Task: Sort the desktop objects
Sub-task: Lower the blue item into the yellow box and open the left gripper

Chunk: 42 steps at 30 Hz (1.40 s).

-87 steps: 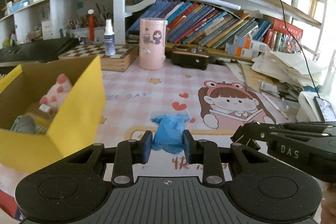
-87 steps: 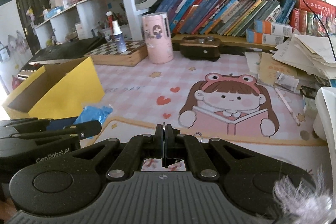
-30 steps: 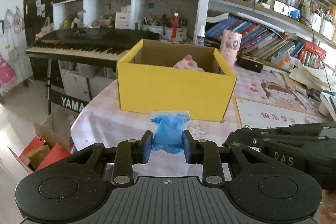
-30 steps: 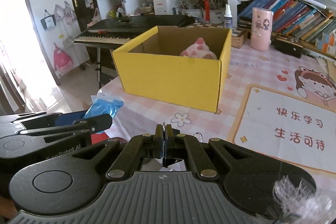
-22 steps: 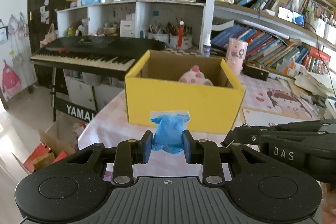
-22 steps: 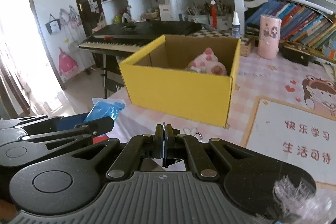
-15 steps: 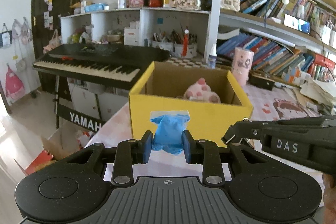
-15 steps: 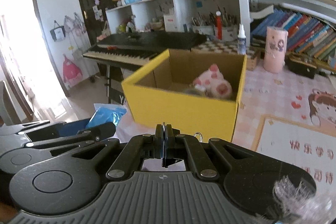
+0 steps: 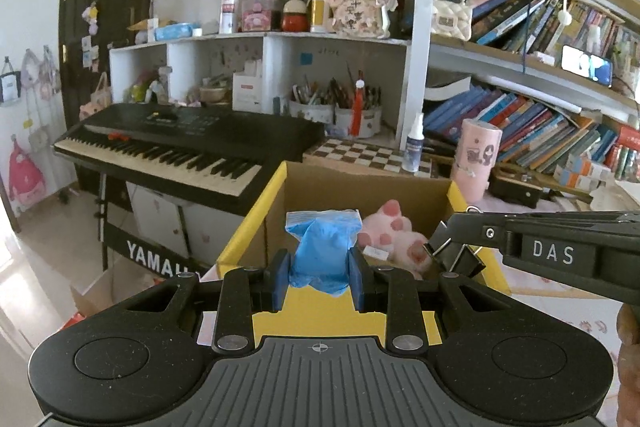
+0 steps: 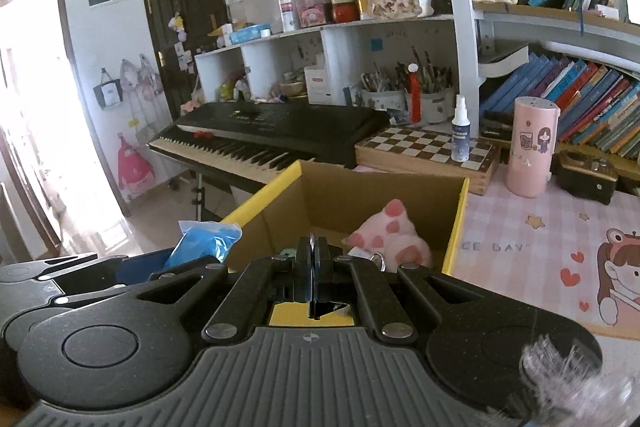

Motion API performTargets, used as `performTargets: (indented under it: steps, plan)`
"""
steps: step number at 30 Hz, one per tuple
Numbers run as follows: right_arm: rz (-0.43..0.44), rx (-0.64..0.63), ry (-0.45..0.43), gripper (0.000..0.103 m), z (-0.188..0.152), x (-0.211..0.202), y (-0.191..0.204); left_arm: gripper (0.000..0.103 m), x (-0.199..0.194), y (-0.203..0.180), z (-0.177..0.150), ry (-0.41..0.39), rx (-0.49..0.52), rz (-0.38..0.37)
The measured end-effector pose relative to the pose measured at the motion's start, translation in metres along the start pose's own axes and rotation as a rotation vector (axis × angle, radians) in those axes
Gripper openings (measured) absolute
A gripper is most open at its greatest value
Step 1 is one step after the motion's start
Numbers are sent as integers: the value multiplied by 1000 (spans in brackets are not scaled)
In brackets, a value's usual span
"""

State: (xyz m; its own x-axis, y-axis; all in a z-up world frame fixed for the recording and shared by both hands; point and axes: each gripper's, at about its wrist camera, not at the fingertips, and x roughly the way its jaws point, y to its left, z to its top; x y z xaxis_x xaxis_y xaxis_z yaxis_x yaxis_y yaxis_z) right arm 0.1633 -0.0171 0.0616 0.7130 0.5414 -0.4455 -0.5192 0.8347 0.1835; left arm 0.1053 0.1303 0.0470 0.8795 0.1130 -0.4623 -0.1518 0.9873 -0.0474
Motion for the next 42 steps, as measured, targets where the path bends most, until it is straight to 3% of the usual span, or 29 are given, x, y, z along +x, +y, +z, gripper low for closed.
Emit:
performTargets:
  steps: [19, 27, 42]
  plan:
    - [105, -6, 132, 2, 15, 78, -39, 28, 86, -8, 14, 169, -41, 42]
    - [90, 1, 159, 2, 20, 99, -54, 29, 105, -13, 11, 235, -51, 35]
    - [95, -27, 263, 2, 18, 134, -60, 32, 108, -19, 11, 243, -26, 67]
